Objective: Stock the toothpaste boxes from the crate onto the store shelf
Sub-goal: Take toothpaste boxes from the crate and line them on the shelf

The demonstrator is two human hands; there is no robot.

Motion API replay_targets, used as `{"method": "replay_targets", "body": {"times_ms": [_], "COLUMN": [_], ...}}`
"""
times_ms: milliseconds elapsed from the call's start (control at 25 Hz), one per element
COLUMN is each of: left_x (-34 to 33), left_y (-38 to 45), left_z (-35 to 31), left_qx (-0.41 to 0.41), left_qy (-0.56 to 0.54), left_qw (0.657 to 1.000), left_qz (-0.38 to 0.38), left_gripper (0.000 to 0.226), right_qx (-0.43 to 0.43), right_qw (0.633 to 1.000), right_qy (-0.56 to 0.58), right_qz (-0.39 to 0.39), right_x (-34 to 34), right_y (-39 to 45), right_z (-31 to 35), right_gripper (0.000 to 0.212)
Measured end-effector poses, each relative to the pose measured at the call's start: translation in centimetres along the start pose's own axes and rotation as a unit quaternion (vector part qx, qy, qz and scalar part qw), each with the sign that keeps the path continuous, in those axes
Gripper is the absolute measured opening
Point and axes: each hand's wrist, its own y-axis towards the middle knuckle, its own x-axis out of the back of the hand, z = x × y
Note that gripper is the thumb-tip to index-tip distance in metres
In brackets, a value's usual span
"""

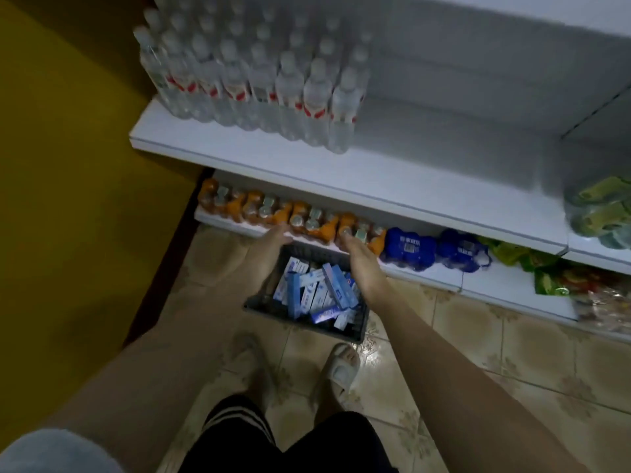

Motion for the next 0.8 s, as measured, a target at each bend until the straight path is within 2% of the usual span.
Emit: {"method": "replay_targets", "body": {"times_ms": [200, 400, 560, 640, 800], "left_x": [-3.6, -7.2, -10.3, -12.2, -16.6], "left_y": [6.8, 17.2, 26.1, 29.4, 34.8], "left_z": [10.3, 23.8, 34.7, 38.7, 43.9], "left_qx": [0.078, 0.119, 0.109, 0.094, 0.013], "left_qy": [0.067, 0.114, 0.156, 0.235, 0.374], "left_qw": [0.995, 0.985, 0.977, 0.961, 0.918], "left_qz": [0.006, 0.048, 0.096, 0.109, 0.127], "left_gripper": [0.042, 0.023, 0.024, 0.034, 0.060], "right_qx": [-0.099, -0.186, -0.188, -0.144, -0.040], "right_qw": [0.994, 0.970, 0.952, 0.946, 0.927], "right_qy": [-0.043, -0.144, -0.223, -0.271, -0.355], "right_qz": [-0.017, -0.065, -0.097, -0.101, -0.117], "right_x": [-2.2, -3.0, -2.6, -2.5, -3.2], "right_y": [6.4, 15.2, 23.2, 27.3, 35.4], "right_z": [-11.2, -25.6, -34.2, -36.7, -40.4], "right_gripper": [0.029, 0.006, 0.016, 0.021, 0.045]}}
